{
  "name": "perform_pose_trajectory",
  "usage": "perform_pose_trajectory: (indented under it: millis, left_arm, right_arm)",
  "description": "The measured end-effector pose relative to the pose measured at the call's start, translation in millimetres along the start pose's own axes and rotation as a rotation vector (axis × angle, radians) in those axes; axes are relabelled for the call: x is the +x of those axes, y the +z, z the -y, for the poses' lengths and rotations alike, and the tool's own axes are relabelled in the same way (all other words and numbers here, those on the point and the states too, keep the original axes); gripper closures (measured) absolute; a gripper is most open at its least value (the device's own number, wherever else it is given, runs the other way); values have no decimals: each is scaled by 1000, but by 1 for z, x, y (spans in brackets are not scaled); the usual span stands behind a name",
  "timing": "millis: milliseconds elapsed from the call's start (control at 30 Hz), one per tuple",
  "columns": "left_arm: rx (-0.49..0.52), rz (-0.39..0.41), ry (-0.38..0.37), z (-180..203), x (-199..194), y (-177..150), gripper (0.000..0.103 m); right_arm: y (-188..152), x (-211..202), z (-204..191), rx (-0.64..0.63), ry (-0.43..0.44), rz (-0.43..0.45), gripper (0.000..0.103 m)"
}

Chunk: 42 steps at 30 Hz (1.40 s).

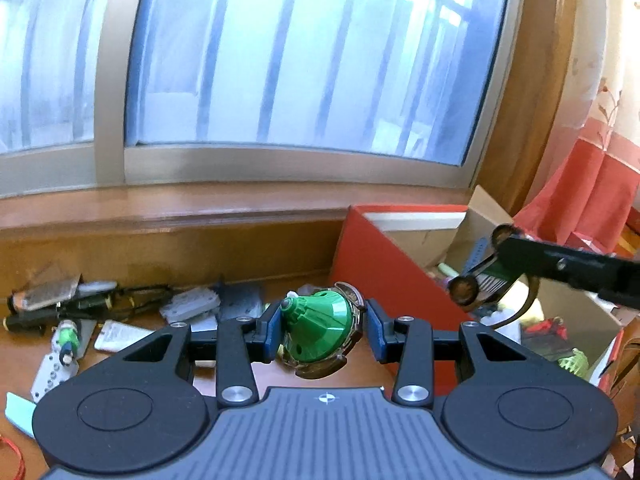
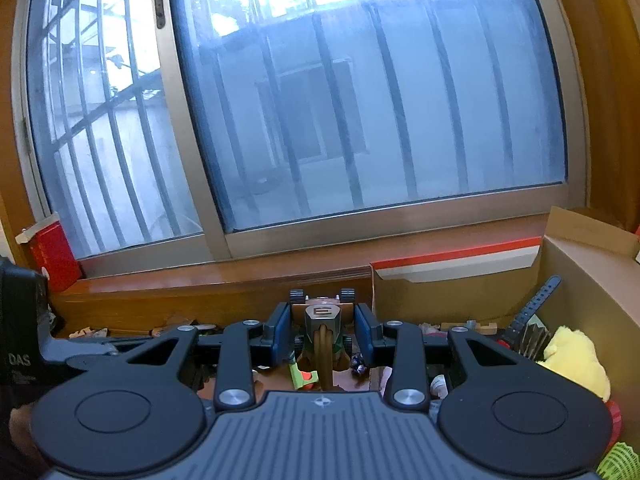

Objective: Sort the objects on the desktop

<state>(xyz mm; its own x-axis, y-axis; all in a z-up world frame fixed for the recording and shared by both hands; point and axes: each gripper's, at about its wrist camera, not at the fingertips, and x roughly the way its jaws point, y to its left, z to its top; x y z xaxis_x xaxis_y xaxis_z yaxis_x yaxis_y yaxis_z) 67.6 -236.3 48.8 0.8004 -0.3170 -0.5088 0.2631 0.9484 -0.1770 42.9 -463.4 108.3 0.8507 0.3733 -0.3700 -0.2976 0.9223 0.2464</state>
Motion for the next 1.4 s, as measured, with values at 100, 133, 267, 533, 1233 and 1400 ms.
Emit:
perform_pose_trajectory:
  millis: [100,133,267,533,1233,1400]
  left_arm:
    - [20,9,-17,13,-1,11,61]
    - [27,12,-25,18,0,16,61]
    - [44,29,-58,39,3,33,61]
    - [80,55,-109,81,24,59,60]
    - [104,-72,-118,121,125,64,61]
    - [118,-102,-110,125,141,61,61]
  right_arm:
    - [3,-7,3,-11,11,10,66]
    - [4,-9,5,-15,12,13,66]
    - [11,-18,14,-24,13,26,66]
    - [29,-42,55,7,-39,61,66]
    - [36,32,160,149,-182,-31,66]
    - [24,47,168,204,-206,-85,66]
